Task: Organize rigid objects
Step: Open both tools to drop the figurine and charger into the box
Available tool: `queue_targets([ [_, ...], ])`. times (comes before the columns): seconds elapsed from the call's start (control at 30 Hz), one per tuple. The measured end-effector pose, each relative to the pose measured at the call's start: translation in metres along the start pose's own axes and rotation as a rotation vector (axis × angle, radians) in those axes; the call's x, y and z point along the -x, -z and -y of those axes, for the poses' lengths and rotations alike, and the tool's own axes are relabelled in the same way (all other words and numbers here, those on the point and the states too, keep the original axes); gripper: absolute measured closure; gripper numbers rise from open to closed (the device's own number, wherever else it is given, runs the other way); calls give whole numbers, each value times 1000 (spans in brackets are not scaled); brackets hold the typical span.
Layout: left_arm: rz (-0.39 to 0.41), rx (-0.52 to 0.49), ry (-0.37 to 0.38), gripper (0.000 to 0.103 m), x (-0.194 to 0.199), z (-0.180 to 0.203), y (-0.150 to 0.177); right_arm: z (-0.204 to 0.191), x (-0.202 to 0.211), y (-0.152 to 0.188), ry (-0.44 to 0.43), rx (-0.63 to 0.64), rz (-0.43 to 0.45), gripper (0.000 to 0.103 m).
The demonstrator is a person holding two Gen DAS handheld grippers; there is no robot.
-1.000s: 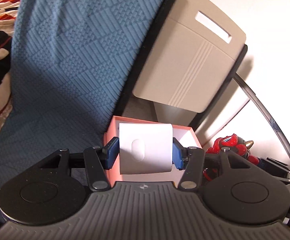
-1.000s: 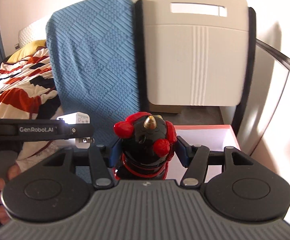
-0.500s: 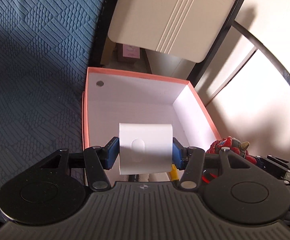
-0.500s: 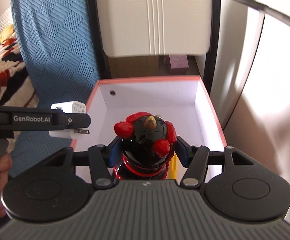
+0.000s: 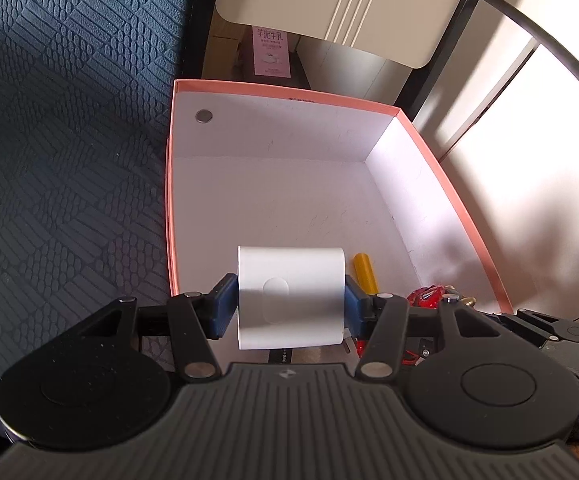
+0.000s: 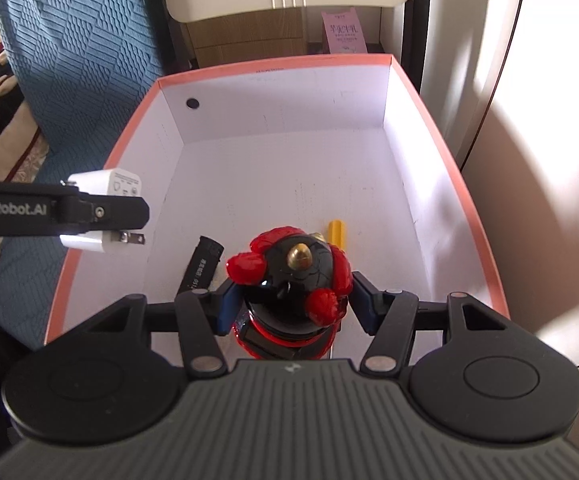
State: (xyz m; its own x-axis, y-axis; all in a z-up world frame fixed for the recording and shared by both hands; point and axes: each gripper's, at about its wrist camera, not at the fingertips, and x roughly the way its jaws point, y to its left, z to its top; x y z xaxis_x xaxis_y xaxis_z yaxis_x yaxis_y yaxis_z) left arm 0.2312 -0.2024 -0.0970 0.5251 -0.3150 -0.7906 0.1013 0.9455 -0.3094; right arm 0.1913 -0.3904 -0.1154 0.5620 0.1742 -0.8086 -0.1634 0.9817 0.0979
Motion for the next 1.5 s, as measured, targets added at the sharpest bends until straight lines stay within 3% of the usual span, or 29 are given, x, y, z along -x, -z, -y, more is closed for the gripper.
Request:
queue_targets([
  [0.27, 14, 10, 10, 41, 7, -6, 2, -1, -5, 2, 2, -11, -19, 42],
  [0.4, 38, -7, 39, 32, 20, -5, 2, -4, -1, 0, 10, -10, -18, 43],
  [0.53, 77, -16, 50, 32, 39, -5, -3, -7, 8, -6, 12, -18, 1, 28],
  [1.0, 297, -76, 52, 32, 165, -2, -13, -41, 104, -31, -2, -13, 220, 28],
  [1.5, 424, -93, 97, 32, 257, -26, 25, -86, 175, 9, 16, 19, 322, 28],
])
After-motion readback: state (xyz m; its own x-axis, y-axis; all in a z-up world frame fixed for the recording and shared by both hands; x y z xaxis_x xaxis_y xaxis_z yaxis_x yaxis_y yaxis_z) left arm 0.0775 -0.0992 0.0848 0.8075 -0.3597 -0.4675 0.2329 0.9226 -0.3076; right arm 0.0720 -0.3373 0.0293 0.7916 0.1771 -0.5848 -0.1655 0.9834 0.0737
